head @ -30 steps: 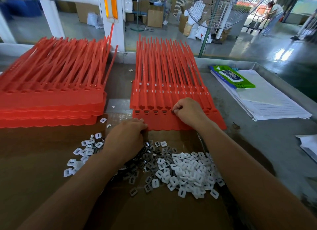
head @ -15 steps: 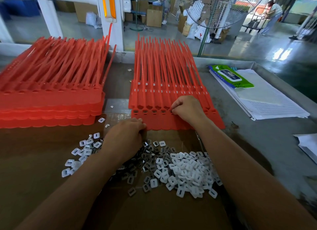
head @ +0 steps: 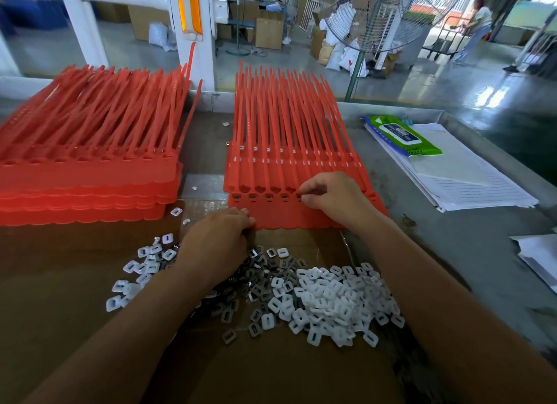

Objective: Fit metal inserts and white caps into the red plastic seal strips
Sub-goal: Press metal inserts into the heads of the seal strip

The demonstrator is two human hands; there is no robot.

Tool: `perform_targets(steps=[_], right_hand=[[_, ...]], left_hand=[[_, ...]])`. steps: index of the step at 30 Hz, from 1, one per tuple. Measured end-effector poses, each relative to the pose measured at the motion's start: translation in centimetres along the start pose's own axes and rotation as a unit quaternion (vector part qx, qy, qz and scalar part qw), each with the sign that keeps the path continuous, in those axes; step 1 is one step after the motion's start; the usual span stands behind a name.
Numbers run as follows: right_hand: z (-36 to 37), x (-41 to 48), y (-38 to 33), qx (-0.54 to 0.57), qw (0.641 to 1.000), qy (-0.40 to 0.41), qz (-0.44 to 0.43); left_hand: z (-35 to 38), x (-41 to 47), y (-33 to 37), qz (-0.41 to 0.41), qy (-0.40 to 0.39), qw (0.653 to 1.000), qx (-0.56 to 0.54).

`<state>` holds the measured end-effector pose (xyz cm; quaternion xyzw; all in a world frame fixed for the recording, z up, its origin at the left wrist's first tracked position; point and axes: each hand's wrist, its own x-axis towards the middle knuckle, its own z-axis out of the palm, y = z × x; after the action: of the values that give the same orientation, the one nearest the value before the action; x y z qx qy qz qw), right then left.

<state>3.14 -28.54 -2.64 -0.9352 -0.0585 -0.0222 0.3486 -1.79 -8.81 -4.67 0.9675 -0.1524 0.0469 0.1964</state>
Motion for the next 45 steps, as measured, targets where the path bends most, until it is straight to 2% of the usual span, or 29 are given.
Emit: perform_targets(steps=[2,8,13,22,29,45], right_hand=[[-0.2,-1.2,-0.7,-0.007,0.999,-0.022,-0.026],[-0.6,-4.5,-2.3,-0.067,0.977,-0.190,-0.068],[-0.3,-5.2,-2.2,-0.092,0.967,-0.231,-0.055],[0.0,-5.3,-2.3,-0.116,0.963,-0.234,-0.064],[-0.1,-5.7,-1.7,-0.061,0.970,-0.224,-0.068],[0.1,-5.6,-1.0,-0.047,0.981,-0.176,-0.060]], left_hand=[[0.1,0.0,0.0,-0.006,-0.004,1.000,-0.002],[0.2,0.1,0.0,-0.017,-0.001,1.000,-0.001],[0.3,0.1,-0.1,-0.017,-0.002,1.000,0.003],[0.3,0.2,0.0,-0.023,-0.001,1.000,0.007],[0.3,0.3,0.0,-0.026,-0.005,1.000,0.005],[0.4,0.2,-0.2,-0.021,-0.004,1.000,0.004]])
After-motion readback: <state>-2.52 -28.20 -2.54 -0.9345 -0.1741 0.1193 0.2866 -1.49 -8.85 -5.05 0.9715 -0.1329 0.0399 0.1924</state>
